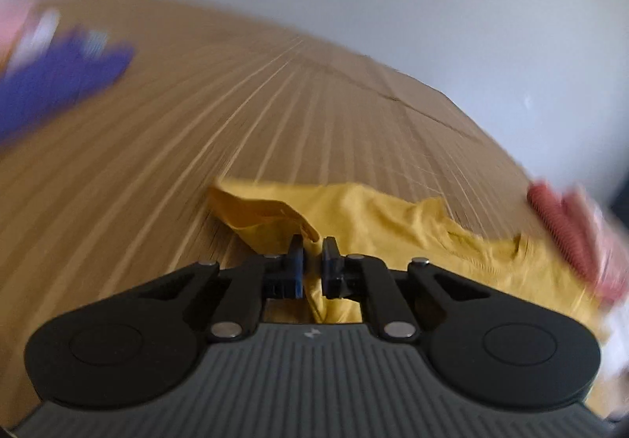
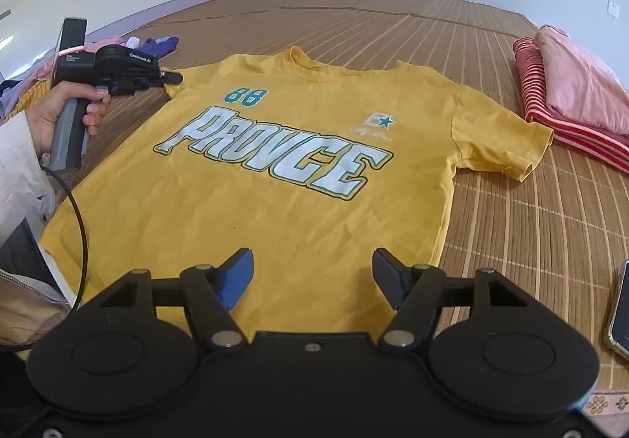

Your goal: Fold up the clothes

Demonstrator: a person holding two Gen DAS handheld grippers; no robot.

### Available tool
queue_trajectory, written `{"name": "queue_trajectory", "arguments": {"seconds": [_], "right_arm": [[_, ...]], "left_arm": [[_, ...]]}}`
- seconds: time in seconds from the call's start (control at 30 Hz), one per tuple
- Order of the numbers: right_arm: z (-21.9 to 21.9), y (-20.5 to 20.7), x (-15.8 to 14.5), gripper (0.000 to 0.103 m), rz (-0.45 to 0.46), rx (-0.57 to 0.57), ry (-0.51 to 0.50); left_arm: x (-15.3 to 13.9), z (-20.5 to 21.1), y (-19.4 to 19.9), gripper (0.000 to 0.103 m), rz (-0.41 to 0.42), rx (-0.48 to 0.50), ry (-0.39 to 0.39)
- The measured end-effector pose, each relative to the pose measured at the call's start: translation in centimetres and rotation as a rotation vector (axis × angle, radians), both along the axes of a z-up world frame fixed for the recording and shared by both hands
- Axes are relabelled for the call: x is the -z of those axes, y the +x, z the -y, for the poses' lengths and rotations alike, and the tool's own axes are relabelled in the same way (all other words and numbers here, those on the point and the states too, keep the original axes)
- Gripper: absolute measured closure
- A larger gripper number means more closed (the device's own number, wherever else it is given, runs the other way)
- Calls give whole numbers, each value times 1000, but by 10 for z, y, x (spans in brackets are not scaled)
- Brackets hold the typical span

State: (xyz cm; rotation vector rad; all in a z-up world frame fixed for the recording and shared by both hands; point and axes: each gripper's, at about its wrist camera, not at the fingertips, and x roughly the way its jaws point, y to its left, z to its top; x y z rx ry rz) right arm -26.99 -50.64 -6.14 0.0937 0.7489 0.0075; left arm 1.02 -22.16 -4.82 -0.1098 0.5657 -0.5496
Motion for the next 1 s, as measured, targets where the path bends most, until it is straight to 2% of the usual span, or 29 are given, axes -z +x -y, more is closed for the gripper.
{"name": "queue_trajectory", "arguments": {"seconds": [0.07, 0.2, 0.4, 0.43, 0.5, 0.57, 0.63, 0.73, 0.87, 1.0], "right_arm": [[0, 0, 0, 34, 0, 0, 4], [-1, 0, 1, 34, -1, -3, 6], [0, -3, -1, 34, 0, 2, 8], [0, -3, -1, 34, 0, 7, 8], [1, -3, 0, 34, -3, 10, 9], [1, -2, 1, 34, -6, 8, 9], [1, -2, 1, 34, -7, 5, 11], [1, -1, 3, 33, -7, 5, 19], [1, 1, 2, 33, 6, -2, 48], [9, 2, -21, 34, 54, -24, 140]], "left_arm": [[-11, 20, -8, 93, 60, 70, 64], [-11, 55, -20, 93, 88, 173, 140], [11, 80, -36, 91, 74, 241, 225], [13, 81, -39, 90, 77, 246, 232], [13, 79, -45, 78, 70, 264, 219], [11, 71, -54, 60, 50, 298, 181], [8, 60, -64, 54, 24, 338, 139], [6, 50, -76, 52, -5, 381, 112], [3, 44, -71, 51, 41, 350, 156], [2, 48, -58, 50, 101, 307, 235]]}}
